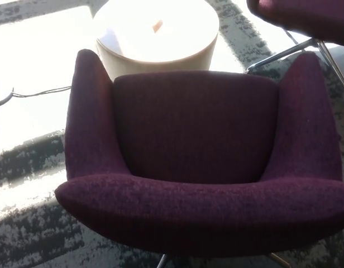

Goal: The robot stands in front of a sofa and uses its left hand to push the left side of the sofa

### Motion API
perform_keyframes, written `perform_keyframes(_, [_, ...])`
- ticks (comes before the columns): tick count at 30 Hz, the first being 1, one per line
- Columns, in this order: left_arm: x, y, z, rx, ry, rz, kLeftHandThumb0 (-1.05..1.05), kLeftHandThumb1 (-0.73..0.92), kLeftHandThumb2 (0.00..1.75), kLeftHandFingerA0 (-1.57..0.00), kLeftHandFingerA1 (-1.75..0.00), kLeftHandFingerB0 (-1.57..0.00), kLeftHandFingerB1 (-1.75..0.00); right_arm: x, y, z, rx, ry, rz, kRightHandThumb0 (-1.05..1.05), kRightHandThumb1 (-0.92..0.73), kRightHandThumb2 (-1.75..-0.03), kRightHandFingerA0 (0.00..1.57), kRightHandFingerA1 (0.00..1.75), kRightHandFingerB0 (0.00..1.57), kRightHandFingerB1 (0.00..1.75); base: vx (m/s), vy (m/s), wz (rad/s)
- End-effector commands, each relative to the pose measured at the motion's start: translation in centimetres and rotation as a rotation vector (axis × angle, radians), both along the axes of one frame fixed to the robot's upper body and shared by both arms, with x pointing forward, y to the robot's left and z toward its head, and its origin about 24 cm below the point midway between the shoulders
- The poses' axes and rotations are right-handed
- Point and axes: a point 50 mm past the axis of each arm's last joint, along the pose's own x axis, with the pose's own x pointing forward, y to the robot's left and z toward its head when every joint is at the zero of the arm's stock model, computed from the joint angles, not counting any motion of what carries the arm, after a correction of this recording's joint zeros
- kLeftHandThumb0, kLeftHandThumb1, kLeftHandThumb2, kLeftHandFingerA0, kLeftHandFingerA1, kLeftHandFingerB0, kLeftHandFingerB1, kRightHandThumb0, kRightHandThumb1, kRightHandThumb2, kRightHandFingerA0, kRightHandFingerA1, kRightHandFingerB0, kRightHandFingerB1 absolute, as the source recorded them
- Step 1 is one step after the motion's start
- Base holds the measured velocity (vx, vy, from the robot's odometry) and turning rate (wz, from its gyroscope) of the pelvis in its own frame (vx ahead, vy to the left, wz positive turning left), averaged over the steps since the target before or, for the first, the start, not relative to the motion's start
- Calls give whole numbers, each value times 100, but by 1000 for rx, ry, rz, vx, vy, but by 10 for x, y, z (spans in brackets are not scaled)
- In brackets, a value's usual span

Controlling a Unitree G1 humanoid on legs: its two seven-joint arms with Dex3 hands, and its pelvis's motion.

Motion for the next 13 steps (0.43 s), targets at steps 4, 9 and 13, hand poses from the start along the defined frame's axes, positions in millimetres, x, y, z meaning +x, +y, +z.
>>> perform_keyframes(4, [-17, 12, -3, -22, 36, 69, -91, 89, 121, 0, -16, 0, -10, -3, -4, 0, 1, -1, -24, -56, -77, -64, 45, 37, 51, 39, 0, 0, 0])
perform_keyframes(9, [-24, 12, -7, -11, 59, 84, -94, 86, 122, 0, -18, 0, -14, -3, -4, -1, -15, 15, -8, -58, -79, -64, 42, 36, 49, 38, 0, 0, 0])
perform_keyframes(13, [-21, 12, -8, -25, 61, 103, -84, 80, 118, 0, -24, 0, -20, 0, -4, 0, 1, 6, -24, -57, -75, -64, 43, 36, 51, 39, 0, 0, 0])
